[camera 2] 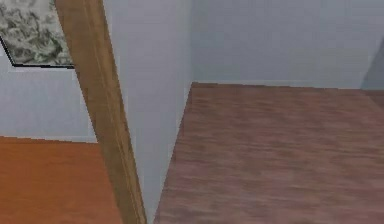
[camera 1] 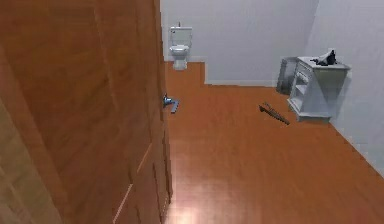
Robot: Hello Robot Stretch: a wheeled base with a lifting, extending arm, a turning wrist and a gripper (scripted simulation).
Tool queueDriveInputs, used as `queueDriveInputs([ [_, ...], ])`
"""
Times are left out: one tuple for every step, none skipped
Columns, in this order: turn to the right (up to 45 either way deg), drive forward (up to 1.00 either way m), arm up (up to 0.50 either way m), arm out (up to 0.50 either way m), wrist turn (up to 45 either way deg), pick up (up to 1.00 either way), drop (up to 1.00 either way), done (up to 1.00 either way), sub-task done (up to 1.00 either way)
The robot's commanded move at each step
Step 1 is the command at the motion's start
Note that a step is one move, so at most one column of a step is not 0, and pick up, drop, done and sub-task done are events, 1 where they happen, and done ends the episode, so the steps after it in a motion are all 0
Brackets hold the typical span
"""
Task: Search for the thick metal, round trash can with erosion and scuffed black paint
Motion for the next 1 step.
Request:
queueDriveInputs([
  [0.0, 0.45, 0.0, 0.0, 0.0, 0.0, 0.0, 0.0, 0.0],
])
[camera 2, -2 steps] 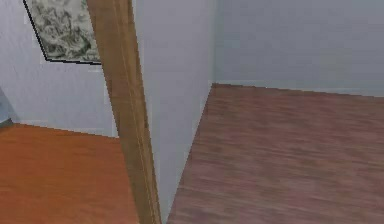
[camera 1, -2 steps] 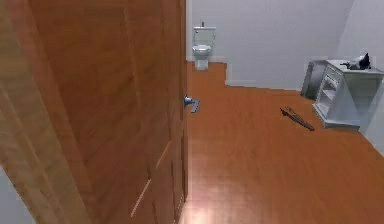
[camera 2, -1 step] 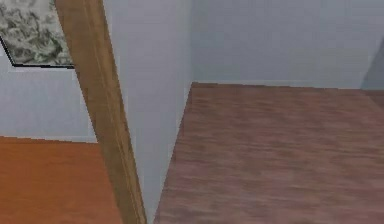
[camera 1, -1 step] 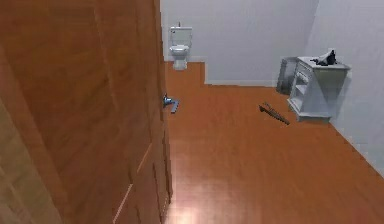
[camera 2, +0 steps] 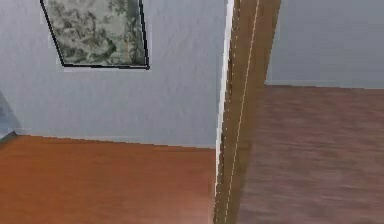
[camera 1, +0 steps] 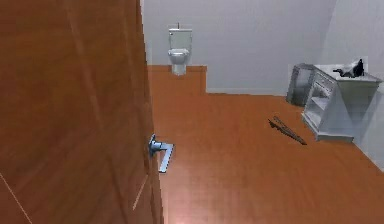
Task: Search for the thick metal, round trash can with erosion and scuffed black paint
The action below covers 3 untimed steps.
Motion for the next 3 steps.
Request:
queueDriveInputs([
  [21.0, 0.0, 0.0, 0.0, 0.0, 0.0, 0.0, 0.0, 0.0],
  [0.0, 1.0, 0.0, 0.0, 0.0, 0.0, 0.0, 0.0, 0.0],
  [0.0, 1.0, 0.0, 0.0, 0.0, 0.0, 0.0, 0.0, 0.0],
])
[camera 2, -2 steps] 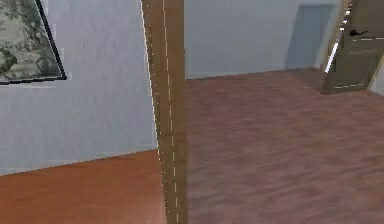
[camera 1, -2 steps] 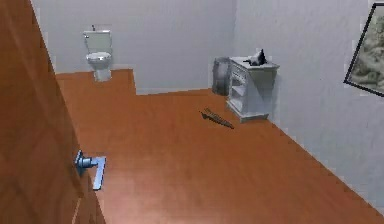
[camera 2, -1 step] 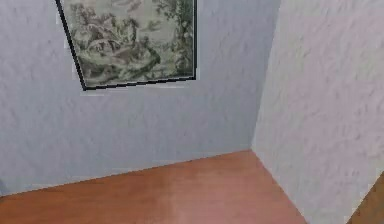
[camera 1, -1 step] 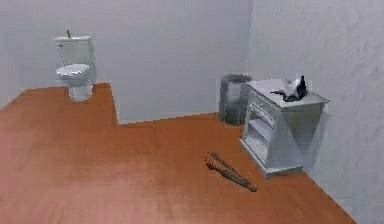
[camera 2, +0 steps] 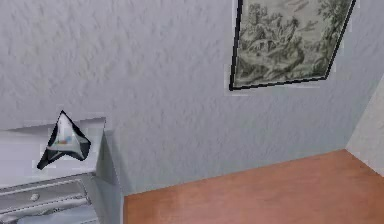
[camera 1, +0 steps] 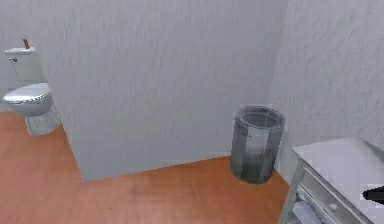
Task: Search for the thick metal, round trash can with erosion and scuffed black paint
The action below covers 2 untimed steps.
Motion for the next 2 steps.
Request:
queueDriveInputs([
  [3.0, 0.0, 0.0, 0.0, 0.0, 0.0, 0.0, 0.0, 0.0],
  [0.0, 0.7, 0.0, 0.0, 0.0, 0.0, 0.0, 0.0, 0.0],
])
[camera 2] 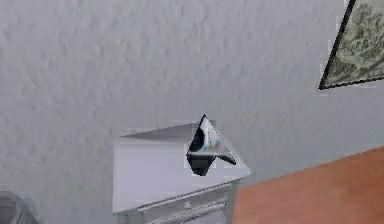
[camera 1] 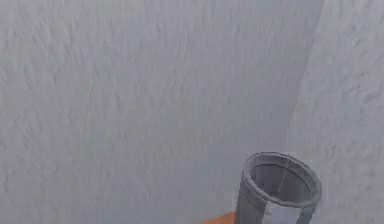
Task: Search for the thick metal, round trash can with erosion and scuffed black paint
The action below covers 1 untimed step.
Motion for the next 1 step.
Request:
queueDriveInputs([
  [27.0, 0.0, 0.0, 0.0, 0.0, 0.0, 0.0, 0.0, 0.0],
])
